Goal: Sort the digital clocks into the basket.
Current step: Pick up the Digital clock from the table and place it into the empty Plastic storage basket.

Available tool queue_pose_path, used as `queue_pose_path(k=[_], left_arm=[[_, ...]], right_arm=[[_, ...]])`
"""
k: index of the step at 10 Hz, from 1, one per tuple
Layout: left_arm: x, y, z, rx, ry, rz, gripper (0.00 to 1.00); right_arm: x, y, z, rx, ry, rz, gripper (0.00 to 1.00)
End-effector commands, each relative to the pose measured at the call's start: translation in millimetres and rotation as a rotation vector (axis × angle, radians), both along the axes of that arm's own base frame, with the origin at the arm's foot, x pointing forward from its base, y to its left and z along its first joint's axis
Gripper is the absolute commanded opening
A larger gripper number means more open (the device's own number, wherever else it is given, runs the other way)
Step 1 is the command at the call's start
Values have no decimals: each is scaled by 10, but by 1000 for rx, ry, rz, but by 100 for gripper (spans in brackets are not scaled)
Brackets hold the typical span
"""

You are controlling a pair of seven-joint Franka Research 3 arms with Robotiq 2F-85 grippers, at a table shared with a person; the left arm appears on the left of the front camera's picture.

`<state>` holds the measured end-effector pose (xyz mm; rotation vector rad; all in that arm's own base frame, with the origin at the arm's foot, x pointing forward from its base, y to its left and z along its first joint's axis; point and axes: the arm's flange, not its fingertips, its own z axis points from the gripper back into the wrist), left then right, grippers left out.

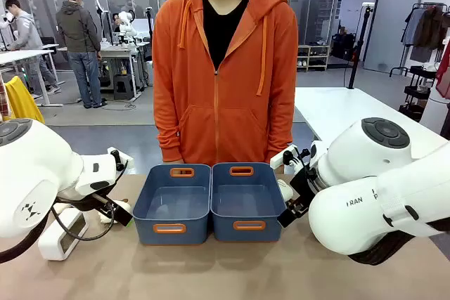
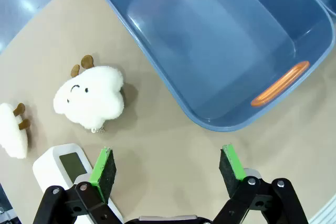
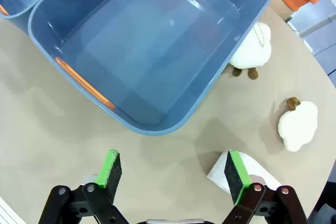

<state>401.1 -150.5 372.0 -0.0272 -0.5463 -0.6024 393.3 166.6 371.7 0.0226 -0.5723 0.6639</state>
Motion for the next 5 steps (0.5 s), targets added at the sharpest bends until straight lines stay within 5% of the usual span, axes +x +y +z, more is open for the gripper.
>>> queue_pose_path(k=[1,5], left_arm=[[-1,-1,0,0,0,0,100],[-1,-1,0,0,0,0,100]], right_arm=[[0,0,0,0,0,0,100],[0,0,0,0,0,0,100]])
